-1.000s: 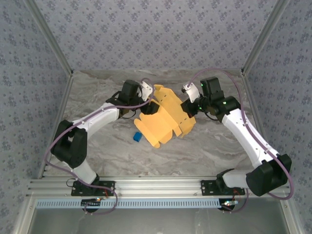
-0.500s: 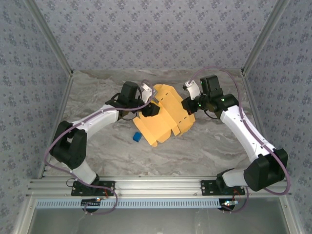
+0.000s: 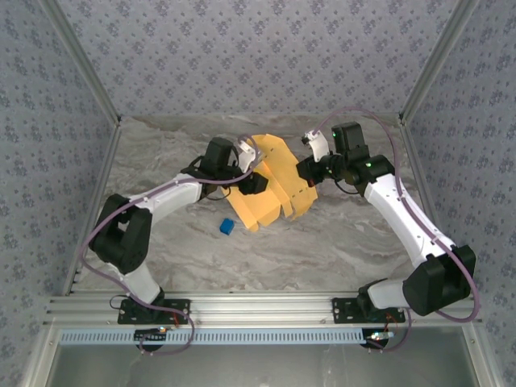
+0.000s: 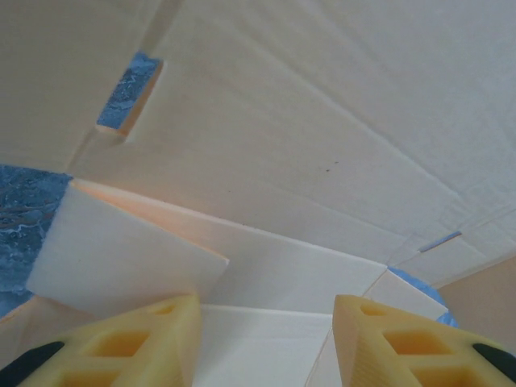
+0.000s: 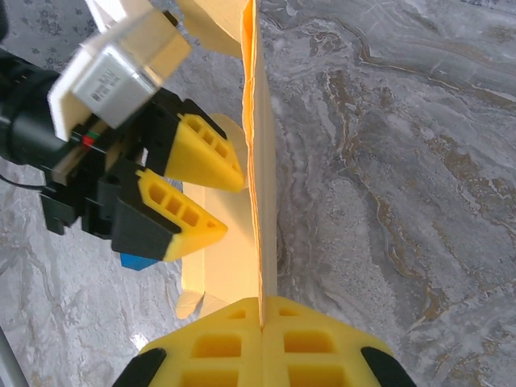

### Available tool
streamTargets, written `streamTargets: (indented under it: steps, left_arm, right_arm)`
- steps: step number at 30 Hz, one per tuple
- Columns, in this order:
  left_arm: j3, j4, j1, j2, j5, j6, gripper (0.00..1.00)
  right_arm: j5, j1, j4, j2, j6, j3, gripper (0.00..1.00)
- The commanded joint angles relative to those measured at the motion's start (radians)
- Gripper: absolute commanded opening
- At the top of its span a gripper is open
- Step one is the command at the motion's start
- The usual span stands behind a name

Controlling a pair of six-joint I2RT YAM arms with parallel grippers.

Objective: Fold the paper box

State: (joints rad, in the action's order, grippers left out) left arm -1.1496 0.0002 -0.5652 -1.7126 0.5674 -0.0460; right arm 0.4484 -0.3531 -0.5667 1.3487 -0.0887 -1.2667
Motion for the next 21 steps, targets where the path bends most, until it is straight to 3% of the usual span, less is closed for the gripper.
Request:
streamTargets:
  steps: [1, 6, 16, 21]
  left_arm:
    - [-0.041, 0.039, -0.009, -0.017, -0.002, -0.017, 0.47]
    - [-0.015, 0.038, -0.011, 0.018, -0.006, -0.023, 0.48]
    - [0.112, -0.061, 0.013, 0.292, -0.005, -0.028, 0.55]
    - [0.047, -0.141, 0.071, 0.308, 0.095, -0.046, 0.57]
  right_arm:
    - [0.043, -0.001, 0.039, -0.016, 0.021, 0.007, 0.0]
    - [-0.007, 0.005, 0.007, -0.017, -0.014, 0.004, 0.0]
    - [-0.167, -0.022, -0.074, 0.009, -0.142, -0.02, 0.0]
    - [-0.306, -0.098, -0.08, 0.02, -0.27, -0.026, 0.0]
